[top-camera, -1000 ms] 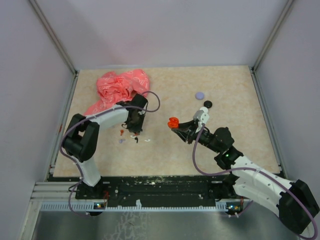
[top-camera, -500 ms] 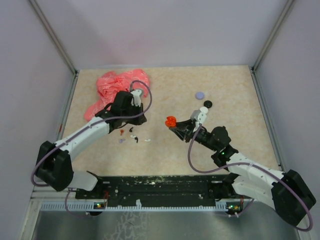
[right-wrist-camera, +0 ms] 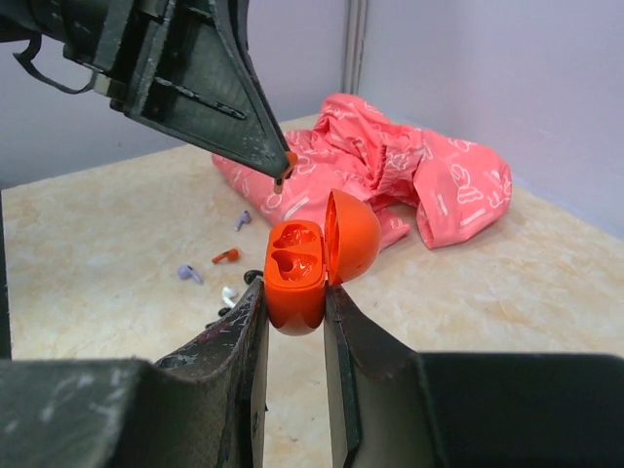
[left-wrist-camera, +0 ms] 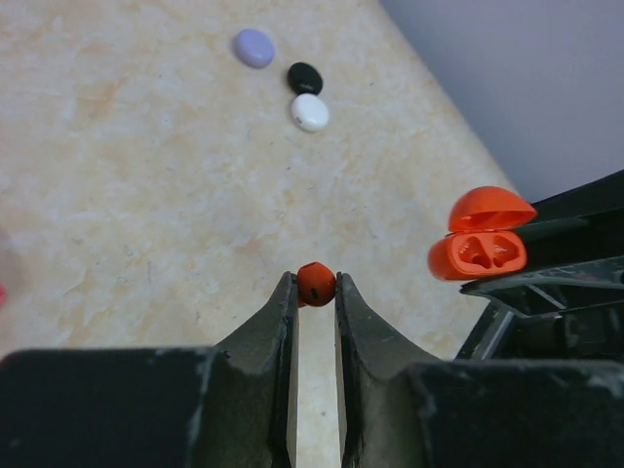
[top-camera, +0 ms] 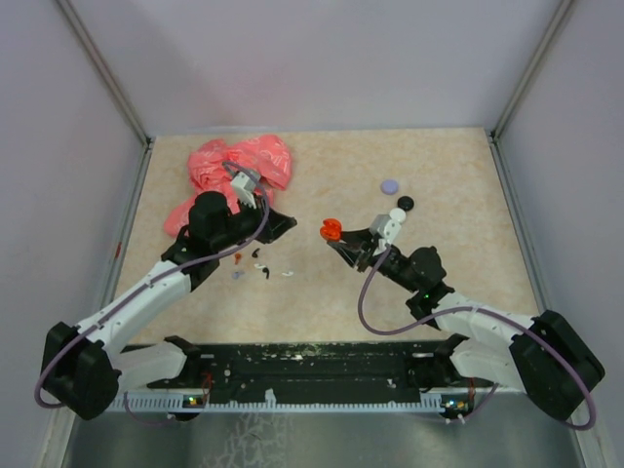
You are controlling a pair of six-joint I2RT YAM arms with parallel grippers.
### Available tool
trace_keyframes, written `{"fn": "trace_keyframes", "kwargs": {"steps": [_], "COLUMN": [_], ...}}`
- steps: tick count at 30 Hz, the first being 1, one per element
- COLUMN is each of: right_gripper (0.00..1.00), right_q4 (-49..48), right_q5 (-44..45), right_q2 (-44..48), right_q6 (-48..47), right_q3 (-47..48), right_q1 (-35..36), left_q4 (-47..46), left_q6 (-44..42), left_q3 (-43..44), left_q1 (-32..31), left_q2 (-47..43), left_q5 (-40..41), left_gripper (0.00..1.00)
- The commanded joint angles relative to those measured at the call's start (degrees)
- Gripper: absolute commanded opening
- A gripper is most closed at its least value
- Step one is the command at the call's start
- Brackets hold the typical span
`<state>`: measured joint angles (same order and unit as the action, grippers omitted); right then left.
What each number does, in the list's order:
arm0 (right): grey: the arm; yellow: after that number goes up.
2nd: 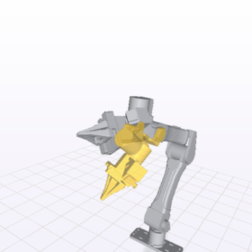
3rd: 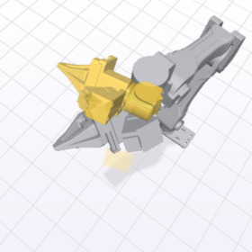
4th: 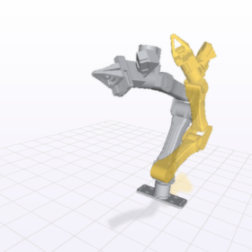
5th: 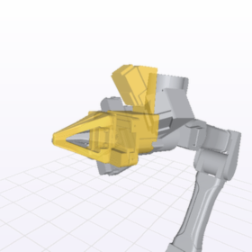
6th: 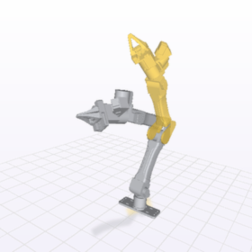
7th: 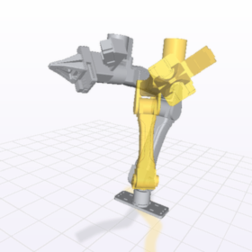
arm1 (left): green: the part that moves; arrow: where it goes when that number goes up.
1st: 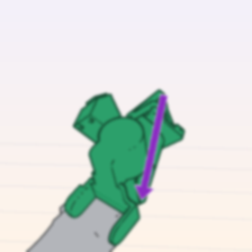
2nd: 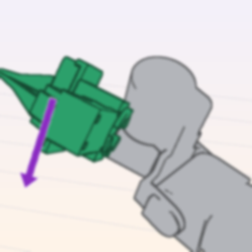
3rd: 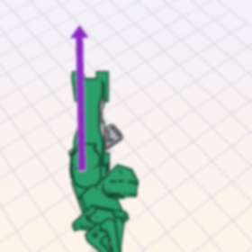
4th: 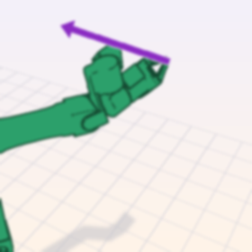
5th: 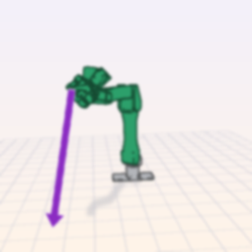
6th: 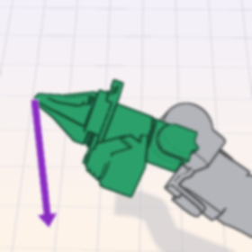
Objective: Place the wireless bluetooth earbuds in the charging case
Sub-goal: Place the earbud in the charging case.
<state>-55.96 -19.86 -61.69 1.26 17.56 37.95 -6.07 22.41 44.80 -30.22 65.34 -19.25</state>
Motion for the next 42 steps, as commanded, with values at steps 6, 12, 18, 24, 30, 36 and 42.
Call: {"fn": "trace_keyframes", "kwargs": {"steps": [6,12,18,24,30,36,42], "right_gripper": [0.00,0.00,0.00,0.00,0.00,0.00,0.00], "right_q4": [-6.40,-9.49,-10.93,-11.13,-11.26,-11.24,-10.09], "right_q5": [-0.69,-3.26,-5.54,-7.50,-7.84,-7.23,-6.36], "right_q2": [0.06,-0.04,-0.54,-0.78,-0.11,0.15,1.05], "right_q6": [-1.69,-0.21,0.83,1.20,0.72,-0.90,-2.46], "right_q3": [2.40,2.38,2.72,4.16,4.32,3.99,3.96], "right_q1": [-0.34,-0.33,-0.22,-0.25,0.31,0.68,1.81], "left_q4": [-10.34,-17.17,-23.11,-25.18,-29.54,-39.45,-39.68], "left_q6": [6.37,10.41,13.57,14.33,16.93,23.46,23.49], "left_q3": [0.58,-0.28,-1.30,-0.22,-0.86,-2.98,-2.65], "left_q1": [0.73,0.81,0.86,0.83,0.85,0.86,0.74], "left_q2": [-4.04,-4.23,-3.03,-1.72,-0.21,2.07,3.04], "left_q5": [-10.47,-18.45,-24.40,-28.84,-31.14,-33.11,-33.49], "left_gripper": [0.00,0.00,0.00,0.00,0.00,0.00,0.00]}}
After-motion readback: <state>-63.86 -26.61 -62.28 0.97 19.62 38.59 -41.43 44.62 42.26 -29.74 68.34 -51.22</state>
